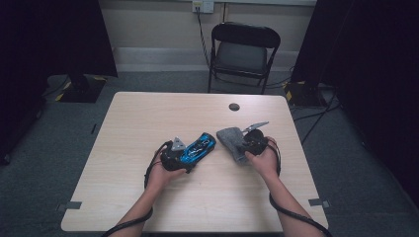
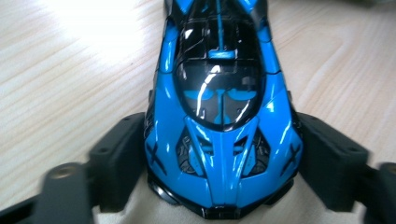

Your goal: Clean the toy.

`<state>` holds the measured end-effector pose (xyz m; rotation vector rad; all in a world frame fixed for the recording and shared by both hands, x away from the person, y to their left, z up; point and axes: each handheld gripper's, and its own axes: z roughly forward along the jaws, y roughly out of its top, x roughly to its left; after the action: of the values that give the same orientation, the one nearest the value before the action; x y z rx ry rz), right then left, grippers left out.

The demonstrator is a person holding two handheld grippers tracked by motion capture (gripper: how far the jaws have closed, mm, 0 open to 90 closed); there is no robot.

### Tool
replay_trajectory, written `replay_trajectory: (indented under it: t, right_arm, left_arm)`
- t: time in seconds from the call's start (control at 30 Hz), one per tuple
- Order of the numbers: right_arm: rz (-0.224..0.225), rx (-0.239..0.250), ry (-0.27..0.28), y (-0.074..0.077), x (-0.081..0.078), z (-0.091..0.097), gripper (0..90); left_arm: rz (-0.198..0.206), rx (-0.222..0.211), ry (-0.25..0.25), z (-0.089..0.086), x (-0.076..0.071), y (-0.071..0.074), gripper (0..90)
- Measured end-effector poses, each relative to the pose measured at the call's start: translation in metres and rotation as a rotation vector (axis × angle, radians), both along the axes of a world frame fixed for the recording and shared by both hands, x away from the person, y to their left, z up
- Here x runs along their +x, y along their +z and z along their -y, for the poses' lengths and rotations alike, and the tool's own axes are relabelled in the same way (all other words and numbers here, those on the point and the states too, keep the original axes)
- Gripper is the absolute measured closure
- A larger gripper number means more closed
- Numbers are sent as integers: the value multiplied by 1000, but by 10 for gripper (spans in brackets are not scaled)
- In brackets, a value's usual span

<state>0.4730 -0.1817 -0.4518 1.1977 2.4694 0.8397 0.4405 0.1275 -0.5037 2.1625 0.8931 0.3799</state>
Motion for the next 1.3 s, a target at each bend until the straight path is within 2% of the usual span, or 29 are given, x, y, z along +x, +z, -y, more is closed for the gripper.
replay_trajectory:
  t: [0.33,0.43,0.6,0.63,0.73,0.87,0.93,1.07,1.13,1.2,1.3]
  right_arm:
    - [25,-5,8,-5,-17,10,779]
    - [24,2,2,-8,-21,12,778]
    - [20,17,2,-14,-24,15,778]
    - [25,9,2,-15,-25,16,777]
    - [24,11,1,-16,-25,15,776]
    - [24,14,4,-15,-25,14,776]
    - [21,19,3,-15,-24,14,776]
    - [12,17,0,-16,-22,12,775]
    - [12,18,3,-17,-21,11,775]
    - [10,18,5,-18,-20,11,775]
    - [11,24,2,-18,-21,12,774]
  left_arm:
    - [-17,12,0,-3,-6,3,167]
    - [-4,2,0,-5,-9,9,168]
    - [5,-39,10,-12,-16,23,181]
    - [16,-34,14,-13,-17,26,184]
    - [28,-82,11,-14,-16,38,210]
    - [58,-101,-10,-11,-9,47,294]
    - [50,-119,-10,-7,-4,47,325]
    - [36,-96,-16,2,11,45,391]
    - [15,-81,-19,7,18,43,400]
    - [20,-62,-24,12,24,41,398]
    - [6,-63,-8,15,33,37,406]
